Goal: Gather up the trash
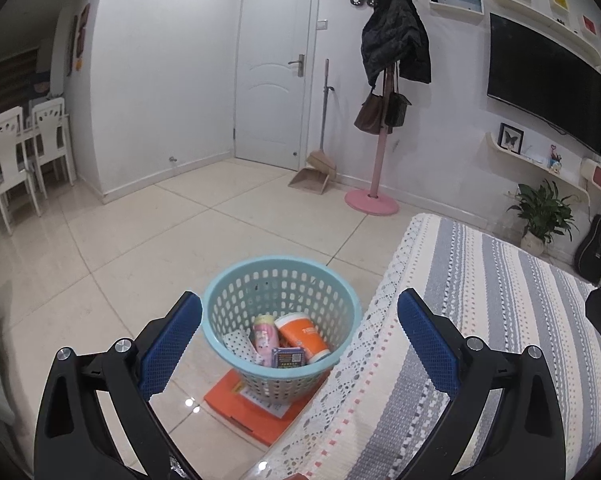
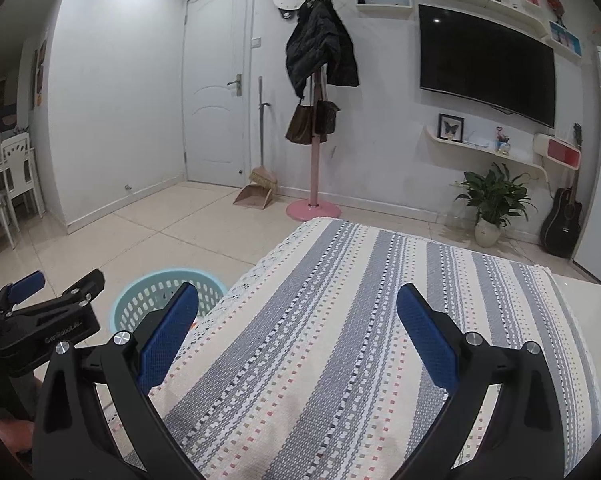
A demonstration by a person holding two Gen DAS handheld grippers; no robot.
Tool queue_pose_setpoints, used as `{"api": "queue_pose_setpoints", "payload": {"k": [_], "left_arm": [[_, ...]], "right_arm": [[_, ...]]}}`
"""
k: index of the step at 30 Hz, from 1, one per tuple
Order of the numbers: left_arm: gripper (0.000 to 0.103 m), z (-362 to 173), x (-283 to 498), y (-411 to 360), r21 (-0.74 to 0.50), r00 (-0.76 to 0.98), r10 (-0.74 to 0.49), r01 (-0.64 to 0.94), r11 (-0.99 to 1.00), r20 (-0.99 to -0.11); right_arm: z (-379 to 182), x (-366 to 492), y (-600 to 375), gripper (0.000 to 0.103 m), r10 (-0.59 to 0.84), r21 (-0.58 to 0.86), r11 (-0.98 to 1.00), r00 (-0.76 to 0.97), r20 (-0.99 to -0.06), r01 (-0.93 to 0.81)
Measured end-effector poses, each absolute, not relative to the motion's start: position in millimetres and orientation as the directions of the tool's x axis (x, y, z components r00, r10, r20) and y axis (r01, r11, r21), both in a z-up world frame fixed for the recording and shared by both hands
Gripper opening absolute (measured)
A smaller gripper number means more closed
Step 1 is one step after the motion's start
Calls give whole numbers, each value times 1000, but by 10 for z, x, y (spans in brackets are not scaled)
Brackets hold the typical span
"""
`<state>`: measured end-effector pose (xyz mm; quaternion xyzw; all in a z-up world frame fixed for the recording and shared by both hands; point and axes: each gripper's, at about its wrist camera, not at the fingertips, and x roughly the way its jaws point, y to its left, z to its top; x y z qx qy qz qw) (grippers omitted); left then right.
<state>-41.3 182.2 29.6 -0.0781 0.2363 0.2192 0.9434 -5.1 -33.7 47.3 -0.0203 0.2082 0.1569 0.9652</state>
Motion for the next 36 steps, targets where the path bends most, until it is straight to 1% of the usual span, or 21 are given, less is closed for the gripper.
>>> {"api": "queue_pose_setpoints", "payload": {"k": [12, 19, 27, 33, 36], "left_arm": [[95, 306, -432, 1793, -44, 801, 373, -443, 895, -468], [95, 327, -423, 1758, -15, 800, 392, -447, 894, -454], [95, 324, -430, 1750, -16, 799, 385, -442, 897, -461], [95, 340, -431, 1738, -4, 793, 399, -451, 892, -461], [95, 341, -438, 1725, -2, 792, 400, -452, 892, -461]], "right_arm": [[488, -34, -455, 95, 269, 79, 963, 884, -382, -259], [470, -46, -426, 95, 273, 66, 961, 881, -386, -268], [475, -90, -342, 95, 275, 30, 958, 885, -376, -285], [479, -76, -356, 95, 270, 34, 960, 885, -380, -278], [506, -98, -376, 95, 257, 33, 964, 896, -362, -263]]}}
